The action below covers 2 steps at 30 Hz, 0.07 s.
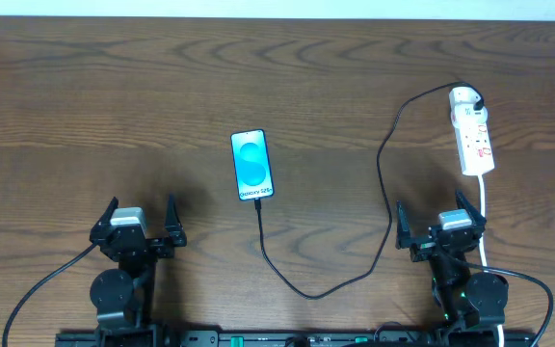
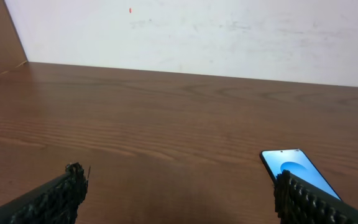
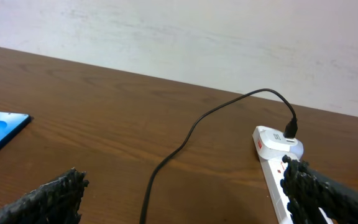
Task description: Plug charger to phone and switch on socket
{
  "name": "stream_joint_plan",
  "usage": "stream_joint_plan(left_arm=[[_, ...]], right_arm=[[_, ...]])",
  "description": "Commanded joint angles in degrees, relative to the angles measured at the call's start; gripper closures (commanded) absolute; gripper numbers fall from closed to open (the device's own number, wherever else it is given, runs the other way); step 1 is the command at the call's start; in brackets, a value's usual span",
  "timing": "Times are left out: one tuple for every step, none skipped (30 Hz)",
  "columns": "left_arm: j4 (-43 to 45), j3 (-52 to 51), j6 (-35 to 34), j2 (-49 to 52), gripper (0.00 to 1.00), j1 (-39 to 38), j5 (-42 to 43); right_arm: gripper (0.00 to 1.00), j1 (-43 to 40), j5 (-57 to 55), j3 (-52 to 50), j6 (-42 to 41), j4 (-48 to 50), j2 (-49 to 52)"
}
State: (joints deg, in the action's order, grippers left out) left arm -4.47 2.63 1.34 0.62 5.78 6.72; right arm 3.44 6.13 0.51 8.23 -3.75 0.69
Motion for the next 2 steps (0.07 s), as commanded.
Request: stream_joint_plan(left_arm=[[-0.57, -1.62, 0.57, -0.33, 0.02, -0.35, 0.11], [-0.57, -1.62, 0.57, -0.33, 0.02, -0.35, 0.11]], right_arm=[[0.01, -0.46, -0.2, -0.2, 0.61, -0.07, -0.33], [0.01, -0.46, -0.2, -0.2, 0.61, -0.07, -0.33]])
